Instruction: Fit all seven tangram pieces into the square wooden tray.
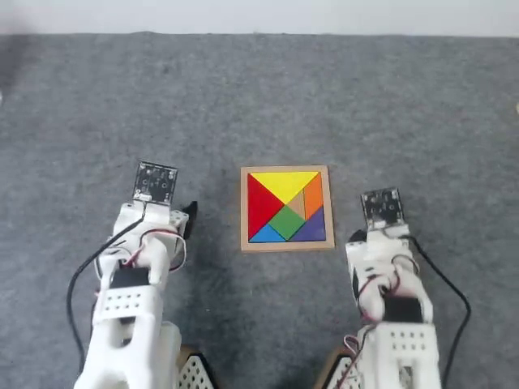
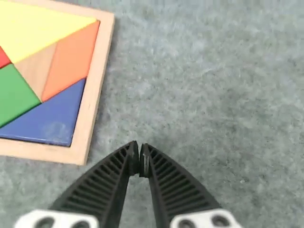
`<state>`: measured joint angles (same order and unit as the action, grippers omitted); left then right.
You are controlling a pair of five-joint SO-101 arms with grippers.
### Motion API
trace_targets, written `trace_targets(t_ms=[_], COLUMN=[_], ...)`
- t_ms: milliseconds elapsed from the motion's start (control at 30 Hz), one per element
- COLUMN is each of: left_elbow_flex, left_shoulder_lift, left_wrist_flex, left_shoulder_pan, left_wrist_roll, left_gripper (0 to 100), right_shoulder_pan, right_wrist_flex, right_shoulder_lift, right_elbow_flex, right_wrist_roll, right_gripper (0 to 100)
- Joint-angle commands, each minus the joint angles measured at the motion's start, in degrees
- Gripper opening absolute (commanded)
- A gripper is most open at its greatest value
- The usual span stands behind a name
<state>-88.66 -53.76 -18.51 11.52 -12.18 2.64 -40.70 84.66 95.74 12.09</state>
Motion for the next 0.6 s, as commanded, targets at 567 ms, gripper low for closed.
trace_targets(t_ms=[567], left_elbow_flex=[-8.13], left_shoulder_lift=[-45.80], left_wrist_flex=[-30.33], left_shoulder_pan=[-0.26], left_wrist_roll=[1.67], left_gripper=[24], right_shoulder_pan=[-0.40], right_wrist_flex=[-28.26], right_shoulder_lift=[14.99], right_elbow_flex=[0.97], right_wrist_roll=[2.90], right_gripper=[0.8])
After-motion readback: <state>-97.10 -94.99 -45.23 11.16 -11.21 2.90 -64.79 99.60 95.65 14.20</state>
